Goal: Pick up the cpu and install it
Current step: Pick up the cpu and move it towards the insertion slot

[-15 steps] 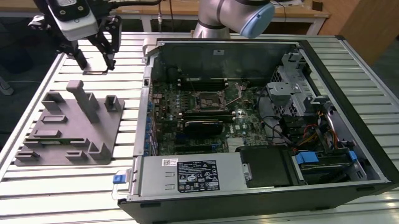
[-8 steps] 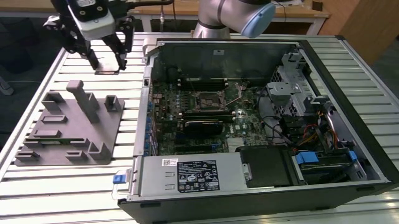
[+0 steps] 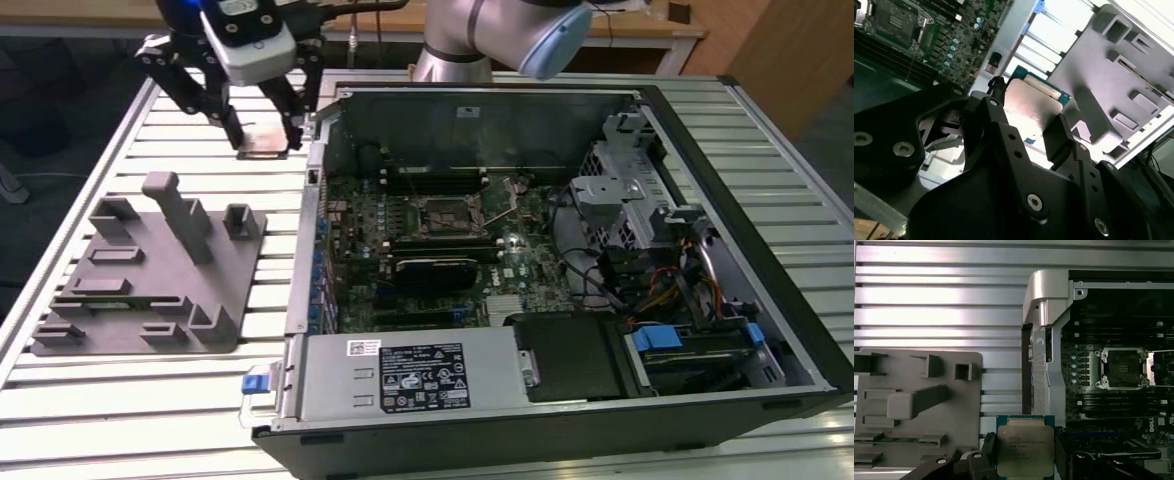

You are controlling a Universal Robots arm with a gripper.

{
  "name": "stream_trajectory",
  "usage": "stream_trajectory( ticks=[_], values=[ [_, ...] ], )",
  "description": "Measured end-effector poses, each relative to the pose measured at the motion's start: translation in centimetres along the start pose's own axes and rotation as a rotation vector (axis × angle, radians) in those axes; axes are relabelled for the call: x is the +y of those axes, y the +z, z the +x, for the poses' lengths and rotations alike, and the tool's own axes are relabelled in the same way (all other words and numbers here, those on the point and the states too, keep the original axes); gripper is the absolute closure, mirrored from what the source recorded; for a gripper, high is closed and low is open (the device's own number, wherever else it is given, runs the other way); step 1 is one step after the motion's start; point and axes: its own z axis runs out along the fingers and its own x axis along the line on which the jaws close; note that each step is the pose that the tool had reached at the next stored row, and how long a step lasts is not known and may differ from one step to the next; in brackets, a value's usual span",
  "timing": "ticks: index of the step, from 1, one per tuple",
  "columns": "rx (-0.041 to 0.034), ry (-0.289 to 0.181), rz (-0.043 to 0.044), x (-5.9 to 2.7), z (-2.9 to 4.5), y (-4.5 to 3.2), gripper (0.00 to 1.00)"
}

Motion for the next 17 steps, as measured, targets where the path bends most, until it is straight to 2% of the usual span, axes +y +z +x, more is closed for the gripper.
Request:
stream_trajectory(
  ticks=[17],
  values=[
    [0.0,0.0,0.0,0.18,-6.26,0.19,0.45]
  ],
)
